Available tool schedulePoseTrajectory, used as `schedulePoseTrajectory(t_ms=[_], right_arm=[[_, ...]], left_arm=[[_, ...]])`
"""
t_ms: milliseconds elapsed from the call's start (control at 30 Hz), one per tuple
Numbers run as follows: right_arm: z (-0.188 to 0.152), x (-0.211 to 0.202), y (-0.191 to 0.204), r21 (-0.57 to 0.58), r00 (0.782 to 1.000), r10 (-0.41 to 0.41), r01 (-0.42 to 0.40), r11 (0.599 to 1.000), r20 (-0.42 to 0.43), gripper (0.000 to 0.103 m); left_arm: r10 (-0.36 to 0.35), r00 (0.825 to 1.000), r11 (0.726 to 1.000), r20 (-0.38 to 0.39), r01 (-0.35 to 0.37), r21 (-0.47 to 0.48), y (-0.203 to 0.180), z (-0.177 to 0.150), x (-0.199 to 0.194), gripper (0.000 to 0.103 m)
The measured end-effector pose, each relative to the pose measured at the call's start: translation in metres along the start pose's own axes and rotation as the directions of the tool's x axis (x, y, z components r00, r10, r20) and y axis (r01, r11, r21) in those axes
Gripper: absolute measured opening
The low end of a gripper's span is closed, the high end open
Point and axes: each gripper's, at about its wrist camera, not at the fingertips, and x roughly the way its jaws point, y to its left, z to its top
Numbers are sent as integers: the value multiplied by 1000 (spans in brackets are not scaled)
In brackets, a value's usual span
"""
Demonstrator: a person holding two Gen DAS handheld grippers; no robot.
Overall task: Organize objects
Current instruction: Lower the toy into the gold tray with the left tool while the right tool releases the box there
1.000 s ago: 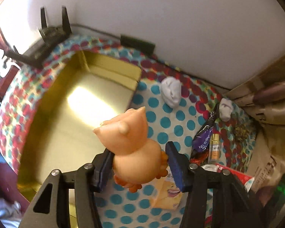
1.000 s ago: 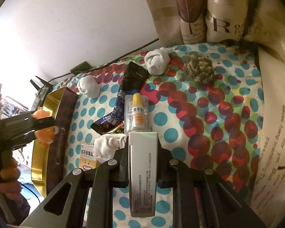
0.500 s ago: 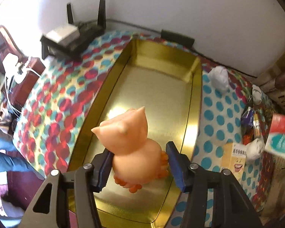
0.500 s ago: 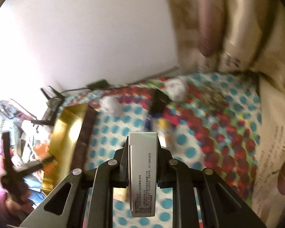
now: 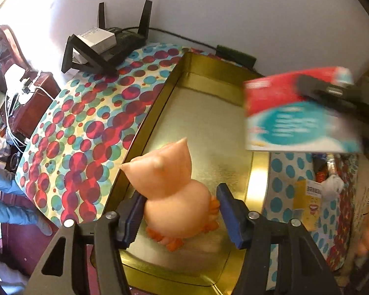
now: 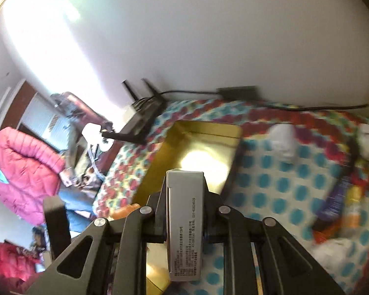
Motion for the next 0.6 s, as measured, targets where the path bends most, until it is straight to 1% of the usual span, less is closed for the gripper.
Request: schedulePoseTrajectory(t_ms=[33,67,100,167,233,300,367,467,600], right_arm=[[1,9,4,-4,1000,14,-14,1000,-13,19],[3,19,7,-4,999,29,-30,1000,-32,19],[5,31,10,-4,998,49,-49,999,-49,19],[8,46,16,-12,996,50,-51,999,-70,19],[9,62,19,-6,993,70,-71,997,-93,19],[9,76,22,-7,990,73,-75,997,-117,19],[9,85,24,4,986,95,-95,995,-135,19],[10,96,26,6,985,95,-95,995,-142,19],[13,110,20,53,983,115,-108,993,-145,19]], left_arm=[[-26,1000,1000,6,26,0,1,-1,-3,59],[-34,999,999,10,34,-3,2,-1,-6,59],[-37,999,999,19,37,0,2,-2,-10,59],[-37,998,999,49,36,15,0,-3,-19,63],[-37,996,999,77,35,29,0,-4,-27,65],[-21,995,999,101,17,32,2,-4,-34,66],[-16,992,1000,126,14,24,5,-5,-40,67],[-1,989,1000,150,0,5,11,-7,-47,68],[35,982,999,186,-37,7,15,-9,-57,68]])
